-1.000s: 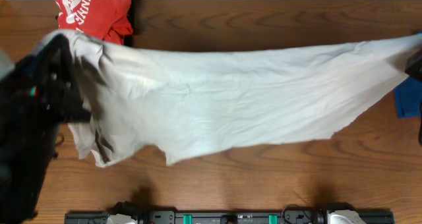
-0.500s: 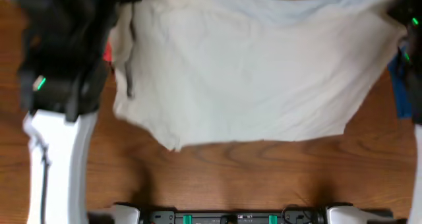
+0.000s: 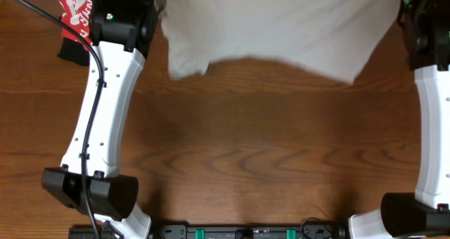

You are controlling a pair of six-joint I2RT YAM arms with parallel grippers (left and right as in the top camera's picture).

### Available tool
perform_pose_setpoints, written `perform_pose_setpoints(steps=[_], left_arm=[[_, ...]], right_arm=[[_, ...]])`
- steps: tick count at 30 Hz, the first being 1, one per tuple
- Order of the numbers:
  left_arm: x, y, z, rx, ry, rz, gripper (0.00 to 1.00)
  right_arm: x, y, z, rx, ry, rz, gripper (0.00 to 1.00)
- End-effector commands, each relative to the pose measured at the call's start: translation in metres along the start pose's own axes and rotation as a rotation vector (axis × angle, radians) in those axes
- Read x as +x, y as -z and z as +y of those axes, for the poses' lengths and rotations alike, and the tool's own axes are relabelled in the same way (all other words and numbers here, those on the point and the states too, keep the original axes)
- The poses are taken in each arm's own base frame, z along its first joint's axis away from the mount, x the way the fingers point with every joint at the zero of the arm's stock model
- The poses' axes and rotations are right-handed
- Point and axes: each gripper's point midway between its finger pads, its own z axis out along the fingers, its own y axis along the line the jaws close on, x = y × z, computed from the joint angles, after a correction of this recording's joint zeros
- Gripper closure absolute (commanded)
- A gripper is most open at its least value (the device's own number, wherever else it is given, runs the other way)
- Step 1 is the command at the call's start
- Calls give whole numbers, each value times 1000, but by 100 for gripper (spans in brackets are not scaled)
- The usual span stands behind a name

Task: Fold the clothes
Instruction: 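Swing the stretched shirt forward and lay it flat, releasing both grippers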

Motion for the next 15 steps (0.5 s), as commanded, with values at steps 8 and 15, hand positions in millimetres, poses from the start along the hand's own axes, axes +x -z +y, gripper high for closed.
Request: perform_pose_setpoints(steps=[8,15], left_arm=[[31,51,18,-85,-59,289,94],[136,121,47,-240,2,797,94]], right_arm=[[36,20,-17,-60,126,228,99],[106,50,-48,37,143,548,99]])
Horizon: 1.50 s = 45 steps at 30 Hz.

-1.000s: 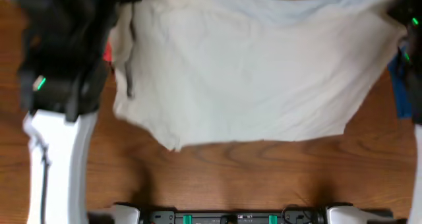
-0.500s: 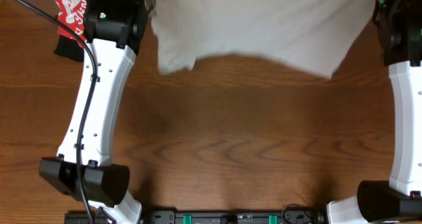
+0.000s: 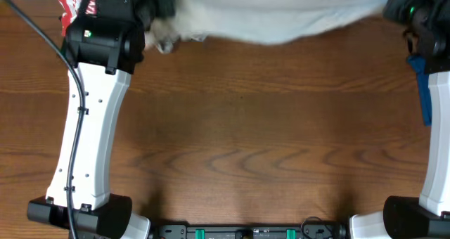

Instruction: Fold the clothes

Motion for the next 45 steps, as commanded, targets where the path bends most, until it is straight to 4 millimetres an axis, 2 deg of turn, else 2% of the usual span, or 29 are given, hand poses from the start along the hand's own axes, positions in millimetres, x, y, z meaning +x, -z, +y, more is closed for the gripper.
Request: perform_pose_setpoints(steps=[1,6,9,13,14,16,17,18,21,22,32,40,45], left_arm=[[30,7,9,-41,86,122,94],[98,24,12,-39,87,418,94],[129,37,14,-43,86,558,94],[159,56,24,-90,77,701,92],[164,60,25,-100,74,730,84],[175,68,29,-118,71,784,40],[179,71,30,-125,69,807,15],[182,72,31,-130,67,822,2],[190,76,34,-143,64,860,2],[192,76,34,-145,64,867,2],[199,75,35,-149,61,894,2],[240,63,34,-119,43,1031,2],[252,54,36,-139,67,1045,2]], right_arm=[[19,12,-8,10,-25,81,99],[67,22,-18,58,-3,274,99],[92,31,-20,63,14,387,99],[122,47,-34,116,49,526,97],[127,50,-37,125,60,549,92],[135,56,-41,134,86,592,71],[137,57,-41,132,100,598,50],[138,56,-40,121,112,606,34],[140,56,-40,120,115,612,3],[140,56,-40,120,115,613,1],[140,56,-40,120,116,613,1],[135,52,-38,104,135,591,1],[137,52,-39,107,138,596,1]])
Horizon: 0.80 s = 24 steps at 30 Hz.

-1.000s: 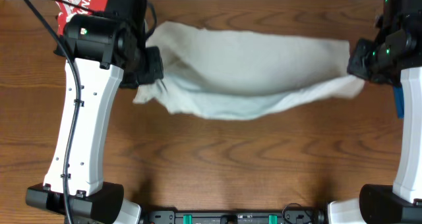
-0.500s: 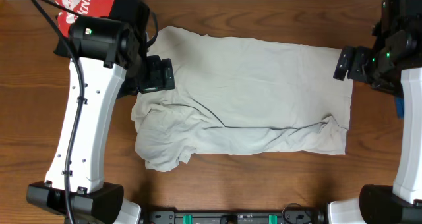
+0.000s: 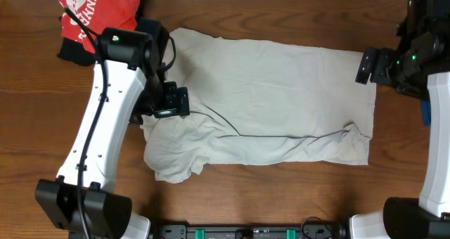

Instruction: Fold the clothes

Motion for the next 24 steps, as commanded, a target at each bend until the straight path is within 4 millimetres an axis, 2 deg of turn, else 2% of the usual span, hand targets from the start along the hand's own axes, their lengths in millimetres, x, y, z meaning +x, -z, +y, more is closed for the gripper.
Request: perform_pose_setpoints(steps=[1,7,11,15,19,24], left_arm=[[2,-2,-1,8,14,8,2],[10,-3,3,-2,28,25,2],[21,-10,8,-5,60,25,2],[43,-22,15,6,102,16,2],[62,-34,5,111,104,5,2],[70,-60,6,142,137,-21,2]], right_arm=[[4,5,0,-5,22,-6,1],[8,5,-2,3,23,10,1],[9,5,-1,-2,19,13,1],[9,5,-1,-2,21,13,1],[7,5,-1,-4,19,5,1],[2,5,1,-13,10,-15,1]])
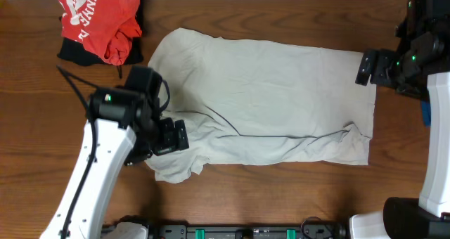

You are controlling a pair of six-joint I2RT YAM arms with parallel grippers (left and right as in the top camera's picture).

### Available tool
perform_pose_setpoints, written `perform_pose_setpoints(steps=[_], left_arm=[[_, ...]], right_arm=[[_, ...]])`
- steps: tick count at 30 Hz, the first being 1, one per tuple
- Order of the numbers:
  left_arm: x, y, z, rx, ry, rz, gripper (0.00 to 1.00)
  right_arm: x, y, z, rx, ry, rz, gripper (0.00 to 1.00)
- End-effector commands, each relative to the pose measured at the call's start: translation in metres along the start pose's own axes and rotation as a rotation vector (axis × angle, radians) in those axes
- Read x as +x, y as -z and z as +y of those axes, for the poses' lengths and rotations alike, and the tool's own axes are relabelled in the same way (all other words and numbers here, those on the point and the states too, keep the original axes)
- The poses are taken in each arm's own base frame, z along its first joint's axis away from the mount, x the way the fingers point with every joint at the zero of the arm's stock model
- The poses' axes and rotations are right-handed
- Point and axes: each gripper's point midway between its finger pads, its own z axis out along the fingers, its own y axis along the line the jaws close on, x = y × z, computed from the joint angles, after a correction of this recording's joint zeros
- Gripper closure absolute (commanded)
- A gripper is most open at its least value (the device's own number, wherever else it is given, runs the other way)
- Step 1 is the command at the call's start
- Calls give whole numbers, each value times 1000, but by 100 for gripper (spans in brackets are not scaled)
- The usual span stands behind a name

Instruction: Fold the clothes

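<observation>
A pale grey T-shirt [274, 98] lies spread flat across the table, its lower left sleeve [172, 169] bunched and a fold line running across its middle. My left gripper [180, 136] sits low over the shirt's left side just above that sleeve, its fingers spread with no cloth lifted between them. At the shirt's right edge my right gripper [366, 67] also looks open and holds nothing.
A crumpled red garment [98, 17] with white lettering lies on a black one [70, 53] at the back left corner. Bare wood table [281, 204] runs along the front edge. The arm bases stand at the front left and right.
My left gripper has moved toward the front of the table, from the shirt's upper left side to just above the bunched sleeve. The shirt and the right arm have not moved.
Both grippers first held the shirt at the far edge, hanging over the back of the table, then pulled still farther back. Later it lay spread flat with both grippers beside it. Now the left one is lower by the sleeve.
</observation>
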Motion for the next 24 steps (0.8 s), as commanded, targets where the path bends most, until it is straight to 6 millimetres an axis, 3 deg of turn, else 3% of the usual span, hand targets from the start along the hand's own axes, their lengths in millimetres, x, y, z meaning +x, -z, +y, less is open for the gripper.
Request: perform_pose_setpoints(steps=[1,7,11,24], left_arm=[[10,-22,3,20,61,29,2],[20,-78,17,-1,129,66,2],[21,-103,22,6,160,53,2],[9,-117,32,-32,163,-18,2]], right_arm=[[0,5,3,-22,2,-20,1],[1,5,6,-37,2,-18,1],[-1,5,6,-38,2,-23,1],[-4,5,7,-42,8,-36,1]])
